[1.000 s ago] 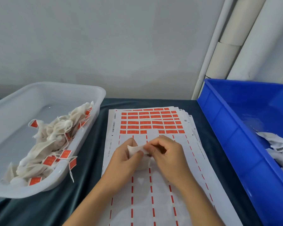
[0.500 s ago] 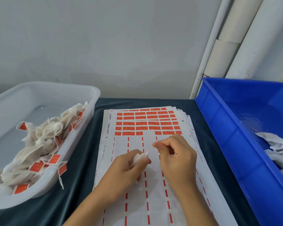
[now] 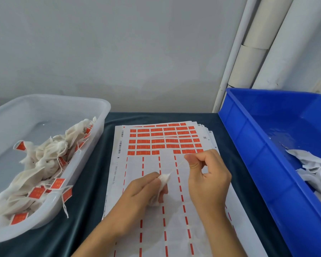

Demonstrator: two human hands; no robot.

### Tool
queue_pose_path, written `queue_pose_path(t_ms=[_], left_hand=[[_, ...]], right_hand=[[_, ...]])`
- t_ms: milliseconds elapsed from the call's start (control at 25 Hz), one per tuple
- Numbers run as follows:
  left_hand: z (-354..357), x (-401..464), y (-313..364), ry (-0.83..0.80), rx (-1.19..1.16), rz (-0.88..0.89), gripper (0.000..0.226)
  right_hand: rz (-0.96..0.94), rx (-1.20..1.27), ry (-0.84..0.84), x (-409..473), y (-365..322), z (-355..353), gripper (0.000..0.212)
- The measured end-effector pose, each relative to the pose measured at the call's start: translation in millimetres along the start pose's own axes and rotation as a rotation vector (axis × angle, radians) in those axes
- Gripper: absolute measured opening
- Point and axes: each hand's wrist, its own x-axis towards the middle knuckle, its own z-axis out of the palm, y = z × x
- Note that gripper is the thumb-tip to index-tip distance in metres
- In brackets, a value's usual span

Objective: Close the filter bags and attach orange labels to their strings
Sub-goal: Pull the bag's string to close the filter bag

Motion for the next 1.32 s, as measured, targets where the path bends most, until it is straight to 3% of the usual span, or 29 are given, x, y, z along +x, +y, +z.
queue_pose_path(t_ms=[120,240,360,520,720,880,1080,1320], left_hand=[[-1,-1,3,0.054,-0.144,-0.052,0.034],[0,2,9,0.108,-0.168,-0.025,0.034],[-1,5,6,0.096,-0.17,0.027,0.041],[-1,8,4,0.073,-0.208,0.066,0.039],[-2,9,4,0.09,-0.145,0.079,0.033],[-1,10,4,0.084,-0.029,0.095,0.032],[0,7,5,0.074,0.049,0.092,0.05],[-2,3,7,0.043,-0.128,0.063,0.037]], right_hand=[[0.154,-0.019,-0.17,2,5,0,0.013],[0.124,-0.06,-0.312,0,3,2,0.022],[0.093,0.121,-0.451,-3,-6,6,0.034],[0.195,0.243,-0.737,-10,-14,11,0.04],[0.306,0.258,-0.609,-5,-9,8,0.021],[0.259,0.265,-0.508,-3,-3,6,0.005],[0.19,0.234,-0.426,-5,-9,5,0.008],[0.221,0.216,-0.448,-6,-11,7,0.011]])
